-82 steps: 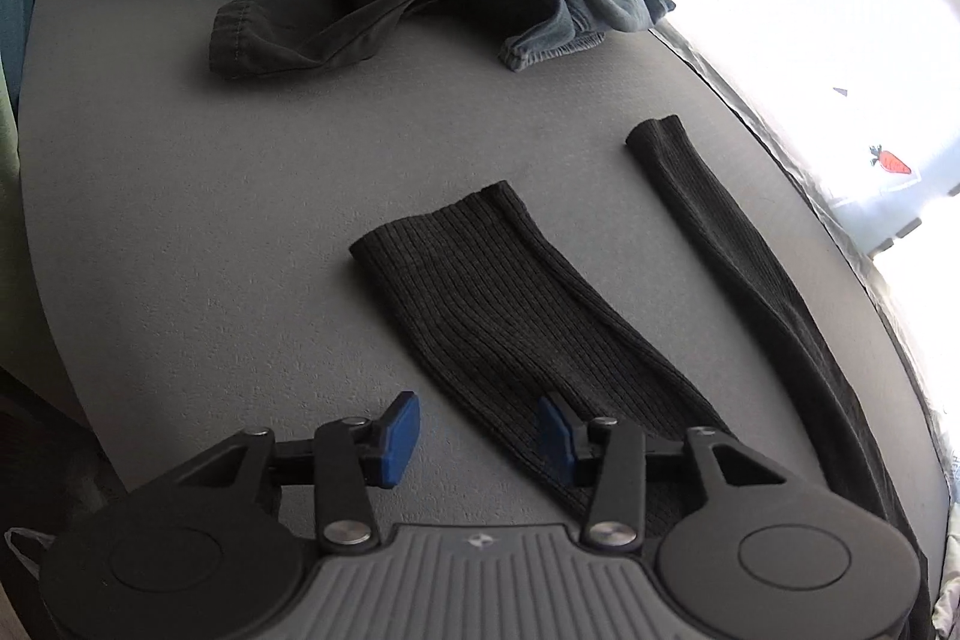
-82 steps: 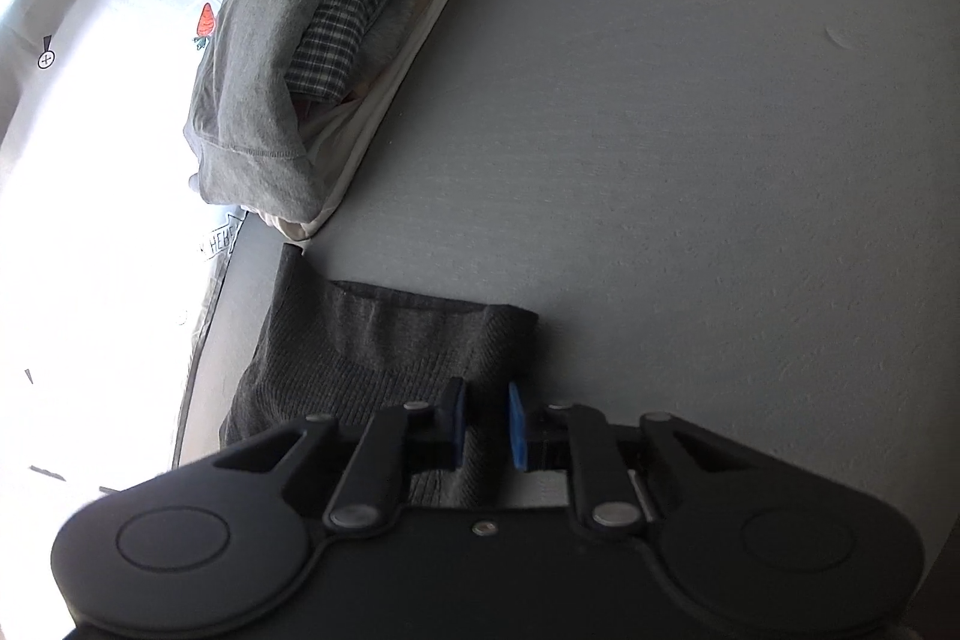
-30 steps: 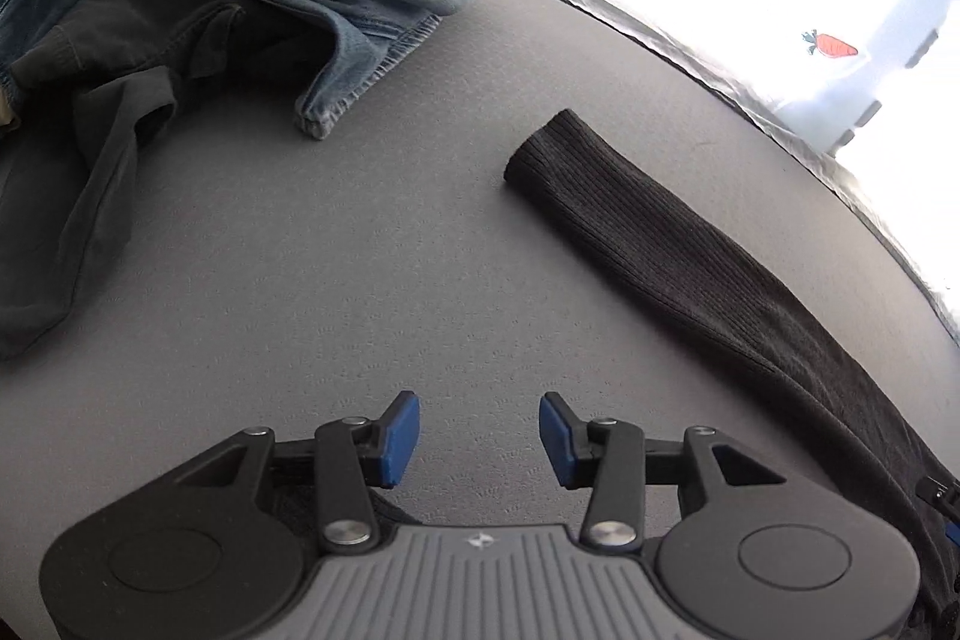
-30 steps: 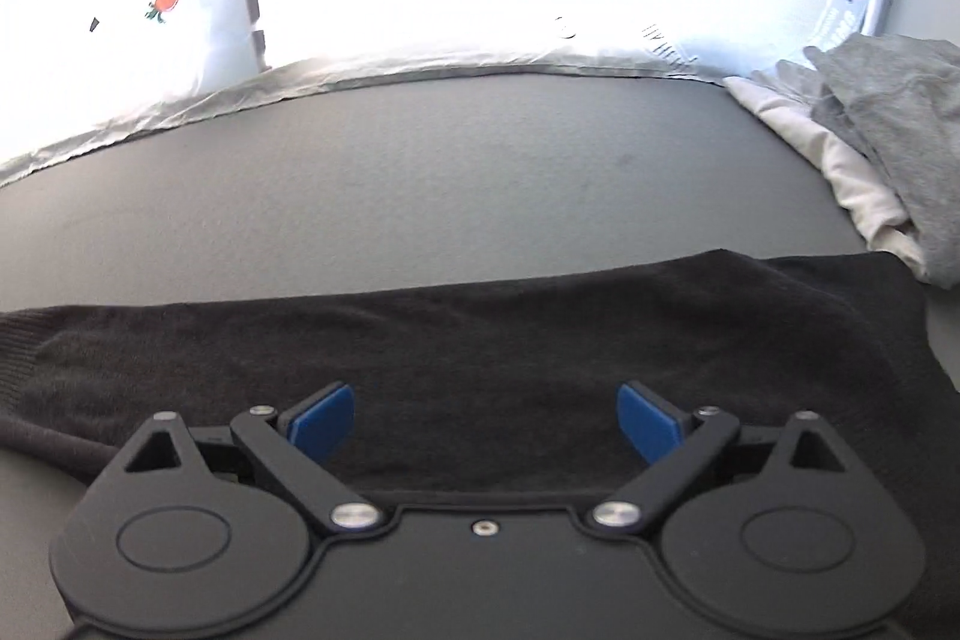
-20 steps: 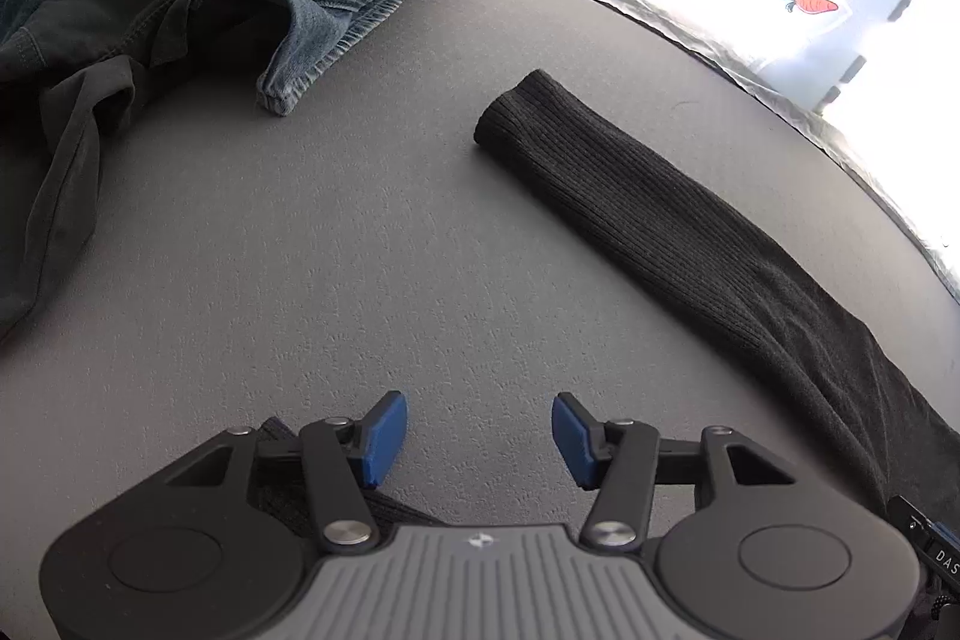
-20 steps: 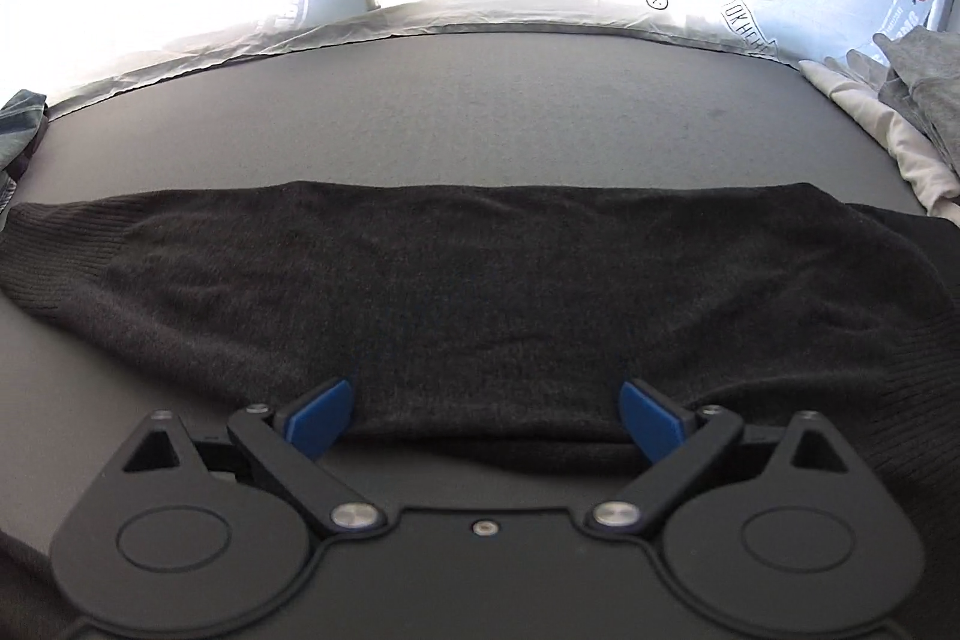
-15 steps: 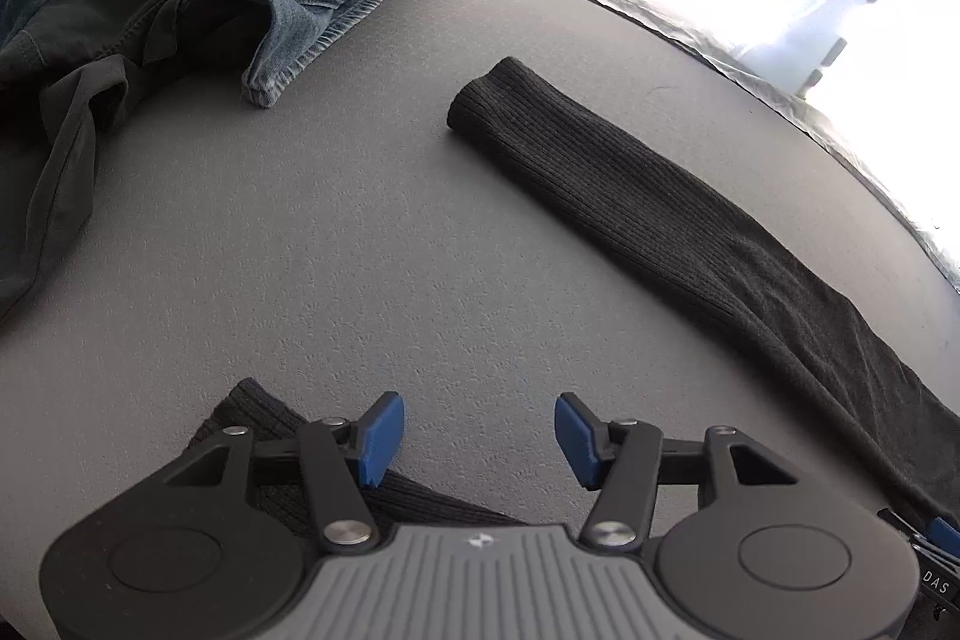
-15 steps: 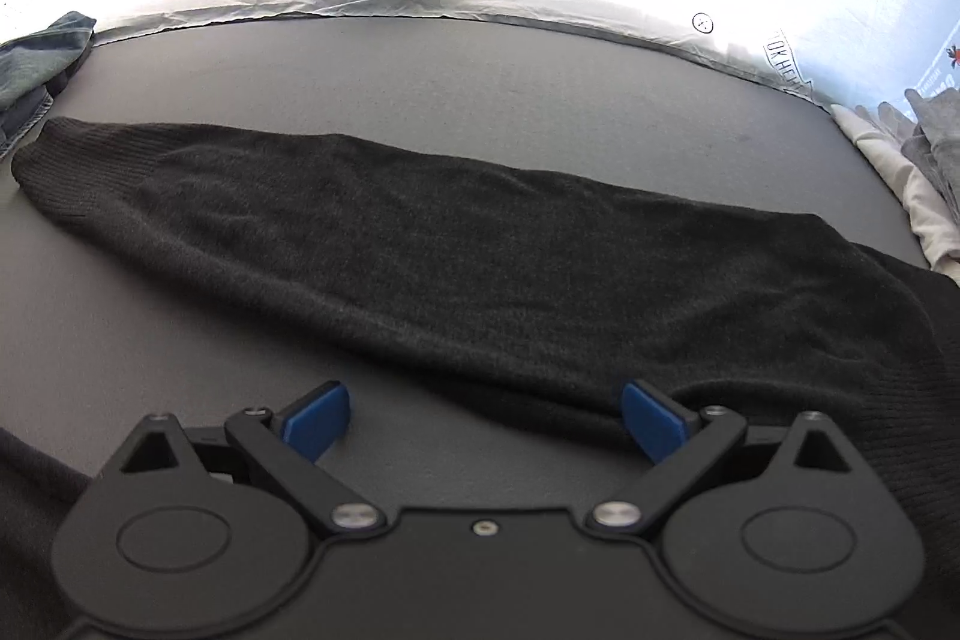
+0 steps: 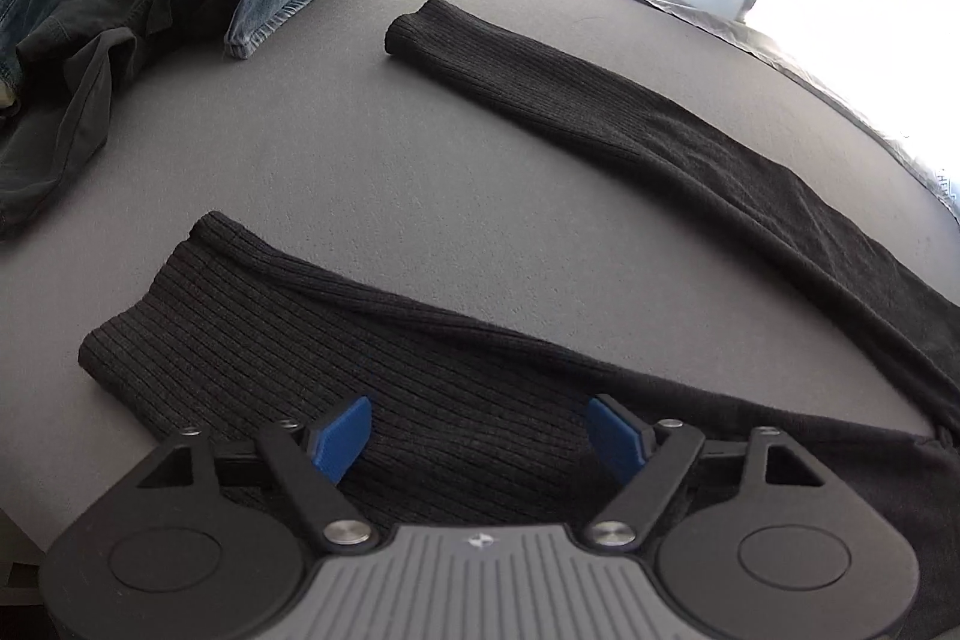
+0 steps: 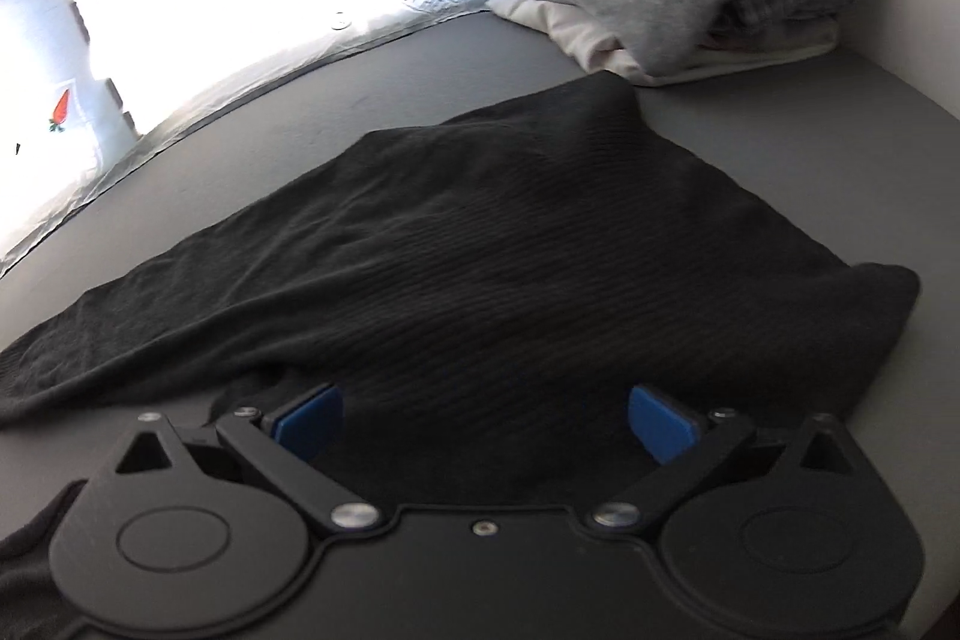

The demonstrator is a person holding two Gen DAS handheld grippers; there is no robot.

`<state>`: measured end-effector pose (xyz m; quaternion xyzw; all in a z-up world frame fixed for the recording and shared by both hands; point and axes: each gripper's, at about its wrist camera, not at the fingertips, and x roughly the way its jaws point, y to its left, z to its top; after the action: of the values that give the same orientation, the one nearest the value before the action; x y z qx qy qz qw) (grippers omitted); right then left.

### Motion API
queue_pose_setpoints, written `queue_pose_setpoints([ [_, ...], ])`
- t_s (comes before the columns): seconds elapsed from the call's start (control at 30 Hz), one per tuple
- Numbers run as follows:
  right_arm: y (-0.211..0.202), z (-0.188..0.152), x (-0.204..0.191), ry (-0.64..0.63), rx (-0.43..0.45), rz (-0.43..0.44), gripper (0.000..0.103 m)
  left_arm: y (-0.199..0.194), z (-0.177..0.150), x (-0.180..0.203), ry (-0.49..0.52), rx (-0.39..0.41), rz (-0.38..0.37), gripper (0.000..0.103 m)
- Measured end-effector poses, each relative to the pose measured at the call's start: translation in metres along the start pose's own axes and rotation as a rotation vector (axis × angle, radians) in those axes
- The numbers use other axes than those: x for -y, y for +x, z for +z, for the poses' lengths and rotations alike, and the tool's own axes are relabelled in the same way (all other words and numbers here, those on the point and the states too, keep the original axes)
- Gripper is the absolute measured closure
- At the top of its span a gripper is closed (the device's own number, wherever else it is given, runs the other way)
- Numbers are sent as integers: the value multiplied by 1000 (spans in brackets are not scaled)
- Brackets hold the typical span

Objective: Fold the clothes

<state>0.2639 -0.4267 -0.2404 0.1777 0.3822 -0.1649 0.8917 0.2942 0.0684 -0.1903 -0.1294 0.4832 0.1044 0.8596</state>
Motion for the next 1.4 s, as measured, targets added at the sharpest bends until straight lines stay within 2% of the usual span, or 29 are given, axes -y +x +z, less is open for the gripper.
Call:
queue_pose_setpoints([
  [0.1,-17,-5,45,63,17,-49,0,1,-11,11,29,-8,37,13],
  [0.2,-26,-13,84,169,25,-67,0,6,-19,26,99,-12,101,6],
  [0.23,-28,-16,92,187,27,-72,0,8,-21,32,123,-8,124,2],
  [0.3,-32,-21,104,206,37,-72,0,10,-23,38,126,-9,147,0],
  [0.4,-35,-23,113,250,51,-32,0,12,-20,36,103,-21,139,0],
  [0.5,-33,-21,125,353,76,34,0,14,-20,32,107,-20,123,0],
  [0.8,-13,-13,176,781,165,242,1,12,-26,31,102,23,118,0],
  [0.9,-6,-7,180,833,157,269,1,11,-29,30,103,45,115,0],
  [1.07,1,3,176,835,134,264,2,11,-29,30,106,53,107,0],
  [1.2,1,13,161,716,91,180,11,6,-27,21,114,23,46,0],
  [1.3,2,19,149,643,64,117,14,-5,-25,-1,18,11,-61,0],
  [1.4,3,27,138,576,28,56,18,-17,-31,-35,-159,25,-227,1],
])
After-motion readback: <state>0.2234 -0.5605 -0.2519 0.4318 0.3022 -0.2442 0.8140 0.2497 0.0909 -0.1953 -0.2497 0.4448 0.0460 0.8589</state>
